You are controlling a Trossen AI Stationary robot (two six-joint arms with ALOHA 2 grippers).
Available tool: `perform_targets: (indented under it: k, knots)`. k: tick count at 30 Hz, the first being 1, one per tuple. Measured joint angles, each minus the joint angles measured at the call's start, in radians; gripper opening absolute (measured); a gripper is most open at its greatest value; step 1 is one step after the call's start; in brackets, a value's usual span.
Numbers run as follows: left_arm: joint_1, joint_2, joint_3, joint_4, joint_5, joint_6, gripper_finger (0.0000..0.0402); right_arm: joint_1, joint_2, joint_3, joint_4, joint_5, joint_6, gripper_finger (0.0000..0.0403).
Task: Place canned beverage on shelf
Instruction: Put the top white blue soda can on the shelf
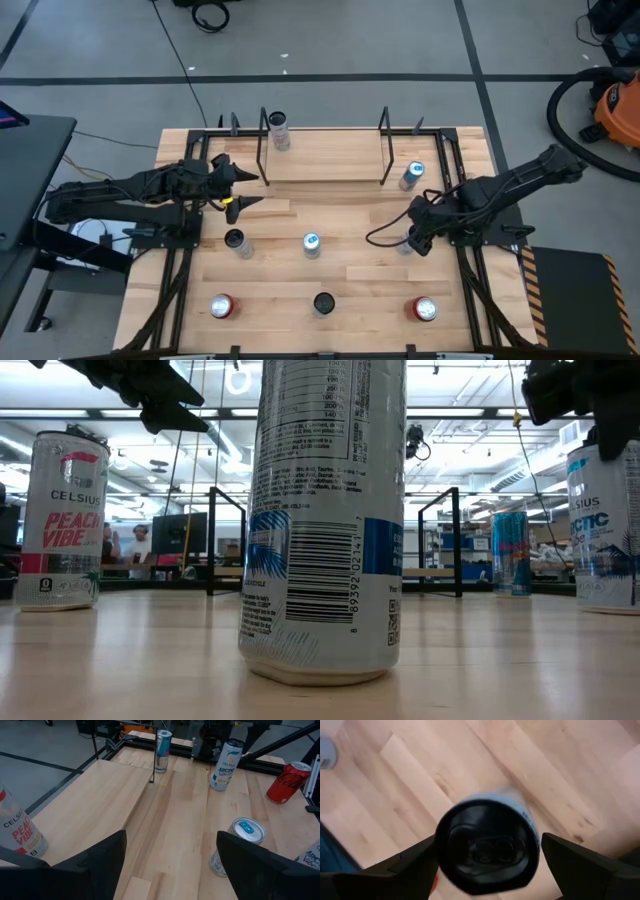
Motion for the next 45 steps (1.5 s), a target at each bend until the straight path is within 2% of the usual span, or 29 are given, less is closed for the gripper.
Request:
perform_targets:
  k: [18, 24, 36, 41, 45]
  knots:
    - [0.0, 0.0, 0.0, -0.001, 0.0, 0.023, 0.0311, -0.004, 0.088, 0.0, 0.0, 0.007, -0.006, 0.035]
    - [0.0, 0.0, 0.0, -0.003, 0.0, 0.023, 0.0311, -0.026, 0.091, 0.0, 0.054, -0.073, -0.011, 0.035]
    - [0.0, 0.0, 0.0, -0.009, 0.0, 0.026, 0.0311, -0.06, 0.1, 0.0, 0.042, -0.072, -0.009, 0.0348]
    - [0.0, 0.0, 0.0, -0.01, 0.0, 0.026, 0.0311, -0.06, 0.148, 0.0, 0.051, -0.076, -0.01, 0.0347]
    - [0.0, 0.0, 0.0, -0.009, 0.0, 0.026, 0.0311, -0.06, 0.207, 0.0, 0.055, -0.119, -0.044, 0.0337]
